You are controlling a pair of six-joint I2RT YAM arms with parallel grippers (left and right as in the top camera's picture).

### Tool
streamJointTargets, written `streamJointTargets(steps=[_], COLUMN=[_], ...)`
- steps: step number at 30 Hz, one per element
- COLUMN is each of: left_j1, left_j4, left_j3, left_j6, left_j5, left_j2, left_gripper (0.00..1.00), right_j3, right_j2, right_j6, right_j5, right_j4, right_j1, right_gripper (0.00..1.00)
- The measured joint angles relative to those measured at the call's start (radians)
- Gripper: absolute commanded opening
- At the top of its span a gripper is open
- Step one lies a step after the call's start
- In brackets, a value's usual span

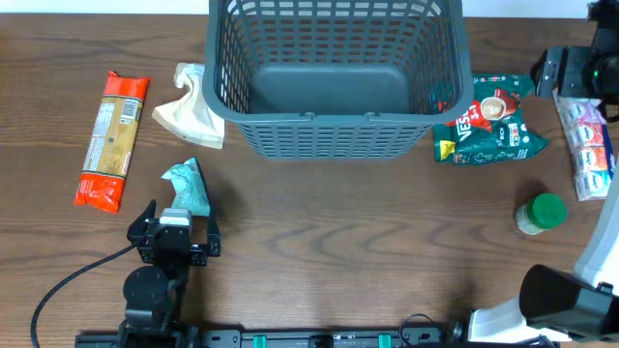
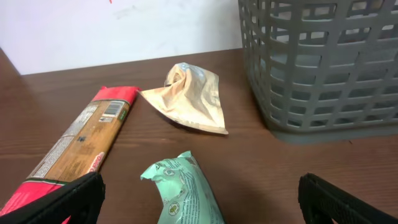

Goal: Pack container
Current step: 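Move the right gripper to the green Nescafe coffee bag and grasp it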

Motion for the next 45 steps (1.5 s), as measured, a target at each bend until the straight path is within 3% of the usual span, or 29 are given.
streamJointTargets(steps=[16,35,45], left_j1=[0.000,0.000,0.000], left_j4=[0.000,0.000,0.000], left_j3=[0.000,0.000,0.000], left_j6=[0.000,0.000,0.000], left_j5=[0.000,0.000,0.000], left_j2=[0.000,0.000,0.000], left_gripper=[0.98,0.99,0.99], right_j3=[0.011,-0.017,-0.129], right_j2=[0.378,0.548,0.610], right_j6=[-0.021,-0.024,-0.033], right_j5=[-0.024,-0.076,-0.095], right_j4=[0.028,0.031,0.106], right_j1=[-0.006,-0.006,-0.012], right_gripper=[0.99,0.99,0.99])
